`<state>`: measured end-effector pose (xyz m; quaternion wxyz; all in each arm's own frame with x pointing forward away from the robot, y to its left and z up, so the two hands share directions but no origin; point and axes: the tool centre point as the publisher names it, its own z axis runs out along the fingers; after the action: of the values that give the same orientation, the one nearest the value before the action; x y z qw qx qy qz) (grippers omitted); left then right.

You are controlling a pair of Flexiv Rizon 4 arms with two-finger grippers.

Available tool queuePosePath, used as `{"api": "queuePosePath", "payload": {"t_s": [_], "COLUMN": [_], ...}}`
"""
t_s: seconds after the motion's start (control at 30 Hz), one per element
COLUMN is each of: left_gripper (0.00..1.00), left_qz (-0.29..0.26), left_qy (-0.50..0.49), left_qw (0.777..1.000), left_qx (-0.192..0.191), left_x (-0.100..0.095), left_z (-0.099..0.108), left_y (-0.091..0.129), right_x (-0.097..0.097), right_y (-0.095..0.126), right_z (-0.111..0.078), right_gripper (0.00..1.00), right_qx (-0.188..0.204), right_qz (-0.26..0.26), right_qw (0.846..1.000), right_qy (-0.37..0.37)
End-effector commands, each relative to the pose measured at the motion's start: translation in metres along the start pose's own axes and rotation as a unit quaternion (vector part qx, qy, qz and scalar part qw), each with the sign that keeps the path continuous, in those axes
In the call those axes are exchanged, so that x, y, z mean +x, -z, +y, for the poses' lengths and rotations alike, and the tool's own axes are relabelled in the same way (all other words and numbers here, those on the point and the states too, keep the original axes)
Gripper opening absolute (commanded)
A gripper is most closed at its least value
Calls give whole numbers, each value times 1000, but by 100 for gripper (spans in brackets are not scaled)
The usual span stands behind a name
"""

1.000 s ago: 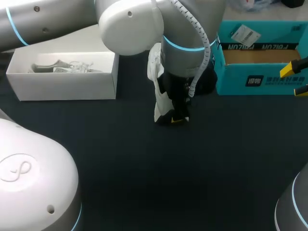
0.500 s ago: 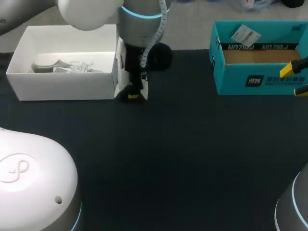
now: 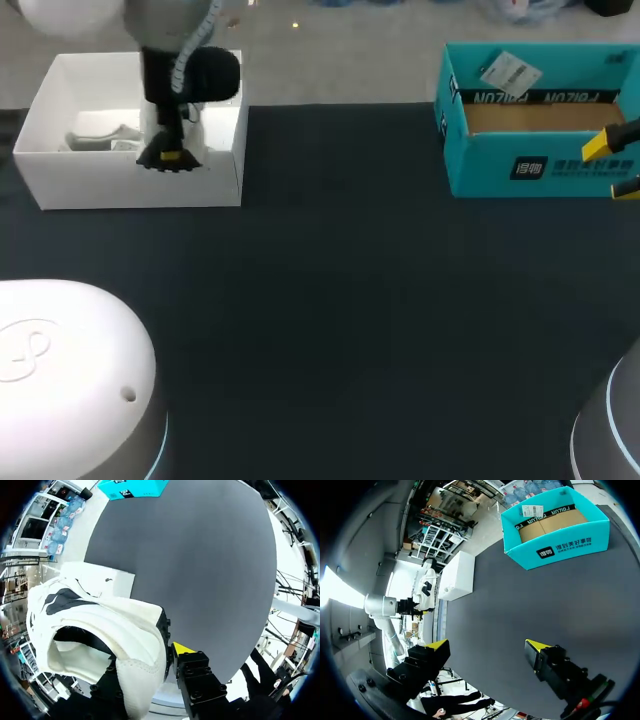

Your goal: Take the shoe out of the shoebox, open the shoe tongue, remove and reinsert the insole, then place the shoe into the shoebox

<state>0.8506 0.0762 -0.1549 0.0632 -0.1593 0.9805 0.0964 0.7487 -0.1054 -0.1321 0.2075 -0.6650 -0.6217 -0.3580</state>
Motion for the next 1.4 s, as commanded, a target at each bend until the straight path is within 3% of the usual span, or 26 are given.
{"api": "queuePosePath", "payload": {"t_s": [0.03, 0.37, 0.5, 1.13, 1.17, 1.4], "left_gripper": [0, 0, 0, 0, 0, 0], "left_qz": [16, 54, 59, 74, 62, 81], "left_qy": [39, 38, 39, 48, 43, -26], "left_qw": [996, 995, 996, 995, 997, 996], "left_qx": [73, 78, 49, 35, 12, 29], "left_x": [-46, -106, -120, -123, -123, -146], "left_z": [57, 85, 87, 84, 83, 103], "left_y": [-14, -34, -40, -47, -51, -59], "right_x": [0, 0, 0, 0, 0, 0], "right_y": [0, 0, 0, 0, 0, 0], "right_z": [0, 0, 0, 0, 0, 0], "right_gripper": [100, 100, 100, 100, 100, 100], "right_qx": [1, 1, 1, 1, 1, 1], "right_qz": [-1, -1, -1, -1, -1, -1], "right_qw": [1000, 1000, 1000, 1000, 1000, 1000], "right_qy": [-1, -1, -1, -1, -1, -1]}}
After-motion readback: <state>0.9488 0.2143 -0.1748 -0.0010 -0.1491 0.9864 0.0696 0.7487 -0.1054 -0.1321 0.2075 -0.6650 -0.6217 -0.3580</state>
